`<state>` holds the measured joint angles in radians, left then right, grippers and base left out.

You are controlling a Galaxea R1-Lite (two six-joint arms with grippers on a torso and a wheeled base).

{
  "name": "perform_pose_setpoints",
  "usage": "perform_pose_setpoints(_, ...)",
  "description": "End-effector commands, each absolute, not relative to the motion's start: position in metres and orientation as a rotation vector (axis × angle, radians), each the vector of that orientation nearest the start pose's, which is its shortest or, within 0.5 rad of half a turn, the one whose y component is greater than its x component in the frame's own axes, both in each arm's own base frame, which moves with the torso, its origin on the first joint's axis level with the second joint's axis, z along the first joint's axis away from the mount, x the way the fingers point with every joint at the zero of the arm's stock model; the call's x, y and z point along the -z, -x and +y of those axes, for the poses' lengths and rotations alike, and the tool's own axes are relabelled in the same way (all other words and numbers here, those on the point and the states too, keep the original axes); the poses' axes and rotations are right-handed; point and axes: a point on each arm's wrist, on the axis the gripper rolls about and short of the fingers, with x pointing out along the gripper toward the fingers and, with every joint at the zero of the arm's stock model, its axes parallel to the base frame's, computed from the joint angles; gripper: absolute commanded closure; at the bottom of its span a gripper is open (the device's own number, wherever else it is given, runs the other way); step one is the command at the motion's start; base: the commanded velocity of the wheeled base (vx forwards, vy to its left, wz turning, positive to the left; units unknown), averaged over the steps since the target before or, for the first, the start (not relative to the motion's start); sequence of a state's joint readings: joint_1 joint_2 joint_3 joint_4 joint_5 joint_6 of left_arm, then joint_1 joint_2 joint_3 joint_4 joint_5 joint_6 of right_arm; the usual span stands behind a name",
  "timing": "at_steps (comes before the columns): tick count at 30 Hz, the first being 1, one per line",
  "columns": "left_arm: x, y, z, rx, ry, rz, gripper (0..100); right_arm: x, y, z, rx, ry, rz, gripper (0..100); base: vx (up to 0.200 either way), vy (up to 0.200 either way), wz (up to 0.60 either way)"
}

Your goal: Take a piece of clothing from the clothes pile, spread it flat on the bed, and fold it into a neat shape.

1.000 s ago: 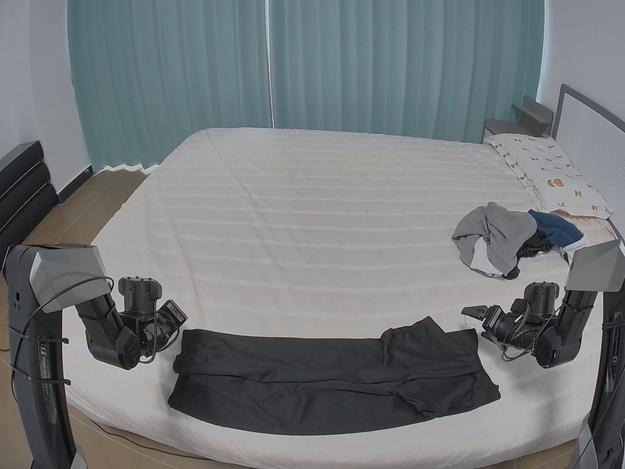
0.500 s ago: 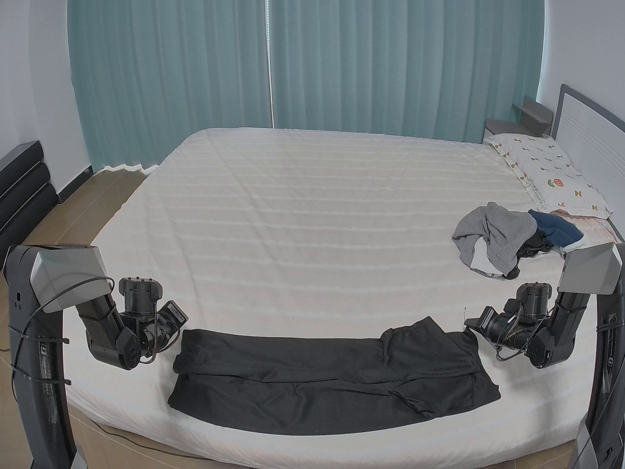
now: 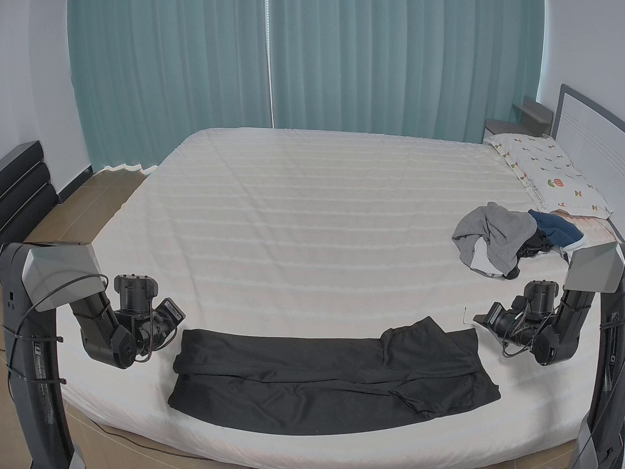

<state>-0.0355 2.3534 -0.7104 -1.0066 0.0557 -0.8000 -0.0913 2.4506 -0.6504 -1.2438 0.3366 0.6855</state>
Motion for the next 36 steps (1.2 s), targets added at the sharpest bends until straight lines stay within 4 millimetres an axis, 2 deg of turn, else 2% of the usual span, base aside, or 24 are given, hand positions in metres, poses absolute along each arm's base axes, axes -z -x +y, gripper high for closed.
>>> perform_pose_setpoints(1, 0.011, -0.345, -0.01, -0.236, 0.75, 0.591, 100, 0.048, -0.347, -0.025, -0.042, -0.793, 0.612, 0, 0.0, 0.0, 0.0)
perform_pose_setpoints(4, 0.007, -0.335, -0.011, -0.193, 0.732, 0.621, 100, 0.046, -0.345, -0.025, -0.04, -0.807, 0.609, 0, 0.0, 0.0, 0.0)
perform_pose_setpoints(5, 0.0, -0.32, -0.012, -0.117, 0.704, 0.664, 100, 0.045, -0.341, -0.024, -0.039, -0.831, 0.603, 0, 0.0, 0.0, 0.0)
perform_pose_setpoints(7, -0.007, -0.313, -0.014, -0.056, 0.72, 0.677, 100, 0.046, -0.338, -0.023, -0.038, -0.84, 0.606, 0, 0.0, 0.0, 0.0)
perform_pose_setpoints(12, -0.007, -0.31, -0.027, -0.01, 0.766, 0.707, 100, 0.047, -0.336, -0.02, -0.045, -0.839, 0.612, 0, 0.0, 0.0, 0.0)
perform_pose_setpoints(20, 0.009, -0.3, -0.047, 0.021, 0.733, 0.8, 100, 0.048, -0.335, -0.02, -0.044, -0.839, 0.615, 0, 0.0, 0.0, 0.0)
perform_pose_setpoints(21, 0.018, -0.296, -0.051, 0.031, 0.683, 0.837, 100, 0.048, -0.335, -0.02, -0.044, -0.839, 0.615, 0, 0.0, 0.0, 0.0)
perform_pose_setpoints(29, 0.042, -0.285, -0.055, -0.013, 0.496, 0.894, 100, 0.048, -0.335, -0.02, -0.043, -0.839, 0.614, 0, 0.0, 0.0, 0.0)
perform_pose_setpoints(36, 0.046, -0.271, -0.056, -0.012, 0.409, 0.934, 100, 0.048, -0.335, -0.02, -0.043, -0.839, 0.614, 0, 0.0, 0.0, 0.0)
